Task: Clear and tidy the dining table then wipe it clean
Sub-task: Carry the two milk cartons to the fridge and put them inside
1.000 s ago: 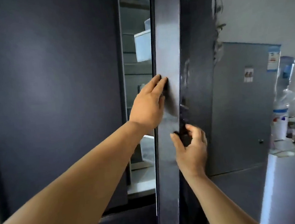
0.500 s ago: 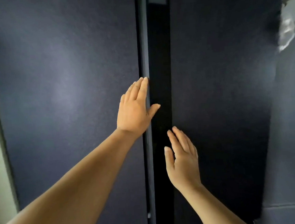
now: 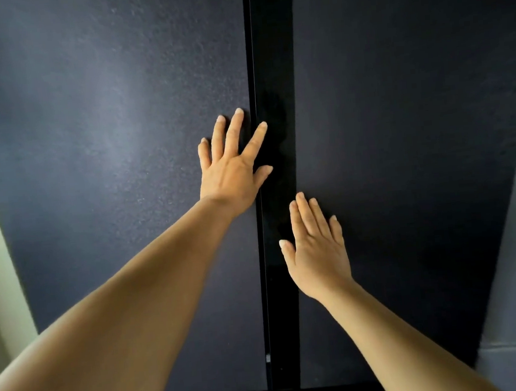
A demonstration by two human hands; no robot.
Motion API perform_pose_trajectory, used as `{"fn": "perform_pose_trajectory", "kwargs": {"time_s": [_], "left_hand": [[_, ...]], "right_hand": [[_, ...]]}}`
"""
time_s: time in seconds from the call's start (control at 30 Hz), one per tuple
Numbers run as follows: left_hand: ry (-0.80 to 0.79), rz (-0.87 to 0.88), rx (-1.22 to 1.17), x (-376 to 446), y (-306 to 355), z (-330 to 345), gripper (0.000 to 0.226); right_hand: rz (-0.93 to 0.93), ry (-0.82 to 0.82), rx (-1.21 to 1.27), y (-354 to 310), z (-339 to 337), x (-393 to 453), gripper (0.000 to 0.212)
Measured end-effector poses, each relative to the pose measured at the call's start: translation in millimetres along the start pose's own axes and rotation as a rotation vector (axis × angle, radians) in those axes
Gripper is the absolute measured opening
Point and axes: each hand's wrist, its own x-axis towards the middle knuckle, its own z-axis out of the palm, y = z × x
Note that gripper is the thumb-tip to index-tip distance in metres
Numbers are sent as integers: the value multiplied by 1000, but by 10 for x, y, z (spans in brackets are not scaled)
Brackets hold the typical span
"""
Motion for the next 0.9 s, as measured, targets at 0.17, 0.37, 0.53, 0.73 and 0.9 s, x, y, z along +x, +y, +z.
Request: {"fn": "perform_pose_trajectory", "kwargs": {"time_s": [0.17,0.37,0.53,0.73,0.9], "left_hand": [[116,-63,-234,-215,77,-22,61],[121,-177,-803,-673,359,-129,39],[-9,-233,-1101,-1198,837,-198,27],[-190,-281,-1335,-1661,1465,-147,23],[-348,-260,-1437,-1952,2144,48,23]], "right_hand": [[24,133,183,-47,-148,-132,60],[164,341,639,-164,-301,-539,52],[438,453,906,-175,-490,-1008,41],[733,569,953,130,-709,-1543,32],[904,659,834,646,-748,-2029,31]]}}
